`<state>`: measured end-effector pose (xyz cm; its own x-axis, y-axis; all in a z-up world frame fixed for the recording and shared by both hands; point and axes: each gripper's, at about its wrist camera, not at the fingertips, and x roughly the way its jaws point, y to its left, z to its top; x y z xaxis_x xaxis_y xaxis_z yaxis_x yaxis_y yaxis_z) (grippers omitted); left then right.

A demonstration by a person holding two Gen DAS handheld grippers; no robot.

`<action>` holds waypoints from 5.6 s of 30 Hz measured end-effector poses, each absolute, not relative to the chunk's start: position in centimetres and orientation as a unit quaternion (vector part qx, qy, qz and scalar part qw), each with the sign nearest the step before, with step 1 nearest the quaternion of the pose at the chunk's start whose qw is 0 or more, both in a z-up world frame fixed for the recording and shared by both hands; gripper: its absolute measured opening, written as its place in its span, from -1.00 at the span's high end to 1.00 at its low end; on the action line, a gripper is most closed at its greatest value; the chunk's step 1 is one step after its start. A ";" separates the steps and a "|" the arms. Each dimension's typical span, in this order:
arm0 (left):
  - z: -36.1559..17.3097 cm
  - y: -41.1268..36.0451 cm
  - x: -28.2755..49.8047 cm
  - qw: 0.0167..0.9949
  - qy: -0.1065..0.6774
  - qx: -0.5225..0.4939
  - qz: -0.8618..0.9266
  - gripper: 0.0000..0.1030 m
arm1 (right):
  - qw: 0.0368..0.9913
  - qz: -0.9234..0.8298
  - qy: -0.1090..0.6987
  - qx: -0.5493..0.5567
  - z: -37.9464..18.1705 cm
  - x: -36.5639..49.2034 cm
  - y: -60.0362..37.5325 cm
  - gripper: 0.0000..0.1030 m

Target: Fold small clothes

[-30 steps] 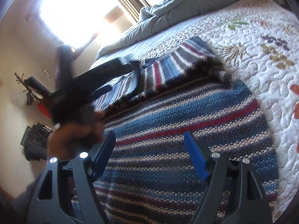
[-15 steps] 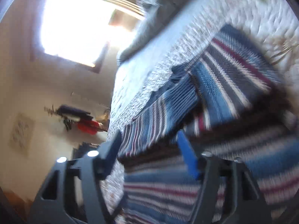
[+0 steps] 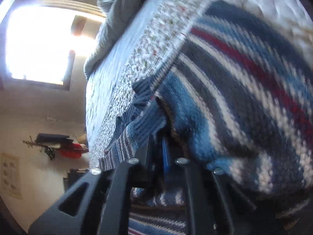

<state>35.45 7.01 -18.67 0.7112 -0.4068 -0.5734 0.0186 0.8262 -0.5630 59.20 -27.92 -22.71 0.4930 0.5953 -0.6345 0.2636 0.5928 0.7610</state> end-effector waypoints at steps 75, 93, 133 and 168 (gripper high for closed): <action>-13.4 15.3 13.2 0.835 0.458 -0.297 -0.059 -0.91 | 0.820 0.146 0.487 0.263 -15.6 15.5 -34.8 -0.67; -21.7 17.7 15.3 0.674 0.502 -0.521 -0.148 -0.92 | 0.746 0.163 0.518 0.385 -18.8 14.6 -36.0 -0.67; -25.6 12.9 21.0 0.654 0.570 -0.475 -0.146 0.81 | 0.713 0.166 0.546 0.408 -24.4 19.9 -36.4 0.81; -8.9 16.5 26.6 0.753 0.369 -0.484 -0.249 0.84 | 0.778 0.265 0.424 0.382 -7.1 27.2 -37.1 0.85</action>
